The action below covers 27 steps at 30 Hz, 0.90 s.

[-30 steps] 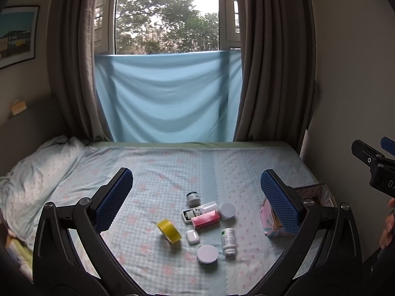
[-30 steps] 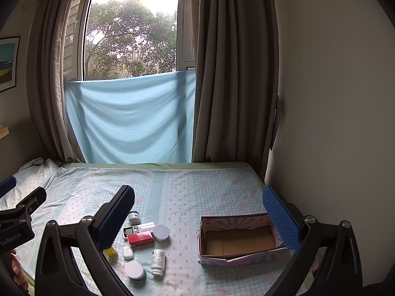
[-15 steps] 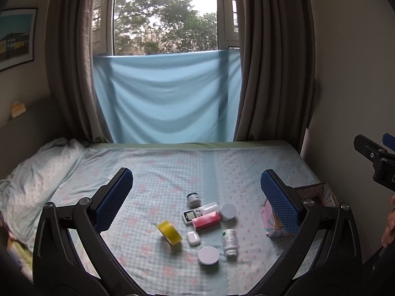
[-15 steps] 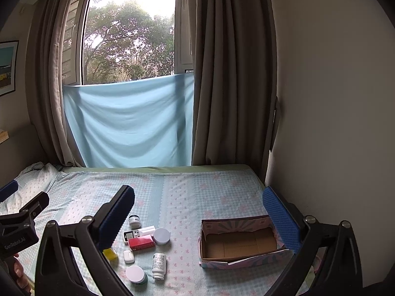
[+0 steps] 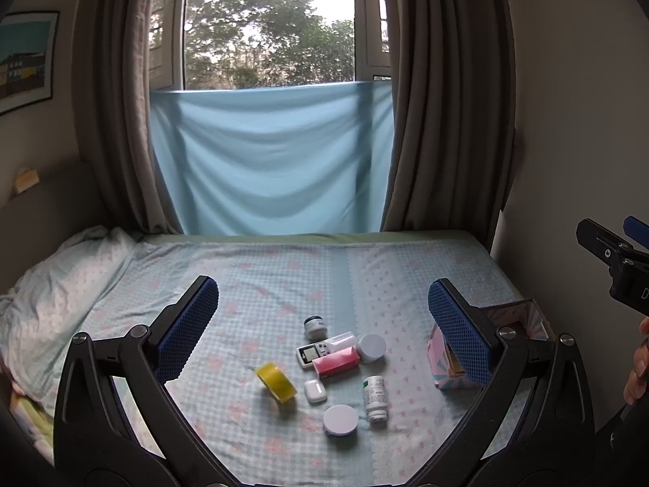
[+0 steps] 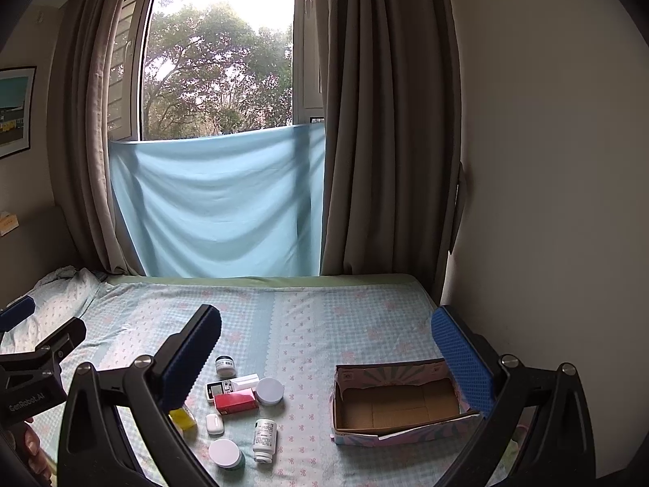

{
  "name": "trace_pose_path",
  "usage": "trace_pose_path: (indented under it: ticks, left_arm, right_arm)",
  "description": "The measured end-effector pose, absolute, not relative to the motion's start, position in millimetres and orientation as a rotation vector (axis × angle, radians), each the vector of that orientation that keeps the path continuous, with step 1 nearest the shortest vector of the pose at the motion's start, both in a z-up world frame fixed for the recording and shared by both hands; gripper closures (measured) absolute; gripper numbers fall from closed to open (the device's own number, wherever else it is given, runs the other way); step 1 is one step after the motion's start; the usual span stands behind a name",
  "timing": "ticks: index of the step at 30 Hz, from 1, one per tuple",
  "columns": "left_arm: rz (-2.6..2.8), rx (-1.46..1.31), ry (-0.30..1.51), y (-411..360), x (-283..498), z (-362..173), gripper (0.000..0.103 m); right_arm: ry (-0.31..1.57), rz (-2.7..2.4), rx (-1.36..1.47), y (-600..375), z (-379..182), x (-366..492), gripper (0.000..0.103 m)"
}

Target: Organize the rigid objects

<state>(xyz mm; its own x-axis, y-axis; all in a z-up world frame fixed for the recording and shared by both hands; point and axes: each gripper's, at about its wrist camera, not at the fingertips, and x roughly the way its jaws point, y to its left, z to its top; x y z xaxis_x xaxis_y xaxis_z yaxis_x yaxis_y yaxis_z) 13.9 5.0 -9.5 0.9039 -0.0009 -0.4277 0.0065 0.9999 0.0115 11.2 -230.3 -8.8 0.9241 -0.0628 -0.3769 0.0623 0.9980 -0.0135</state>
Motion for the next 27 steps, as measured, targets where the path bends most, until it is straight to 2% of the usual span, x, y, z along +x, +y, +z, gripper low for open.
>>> trace_pose_path:
  ticks: [27]
  left_arm:
    - [0.007,0.000,0.439,13.3,16.4,-8.7,0.000]
  right_arm:
    - [0.367,-0.034,0.006,-223.6,-10.3,17.3,0.000]
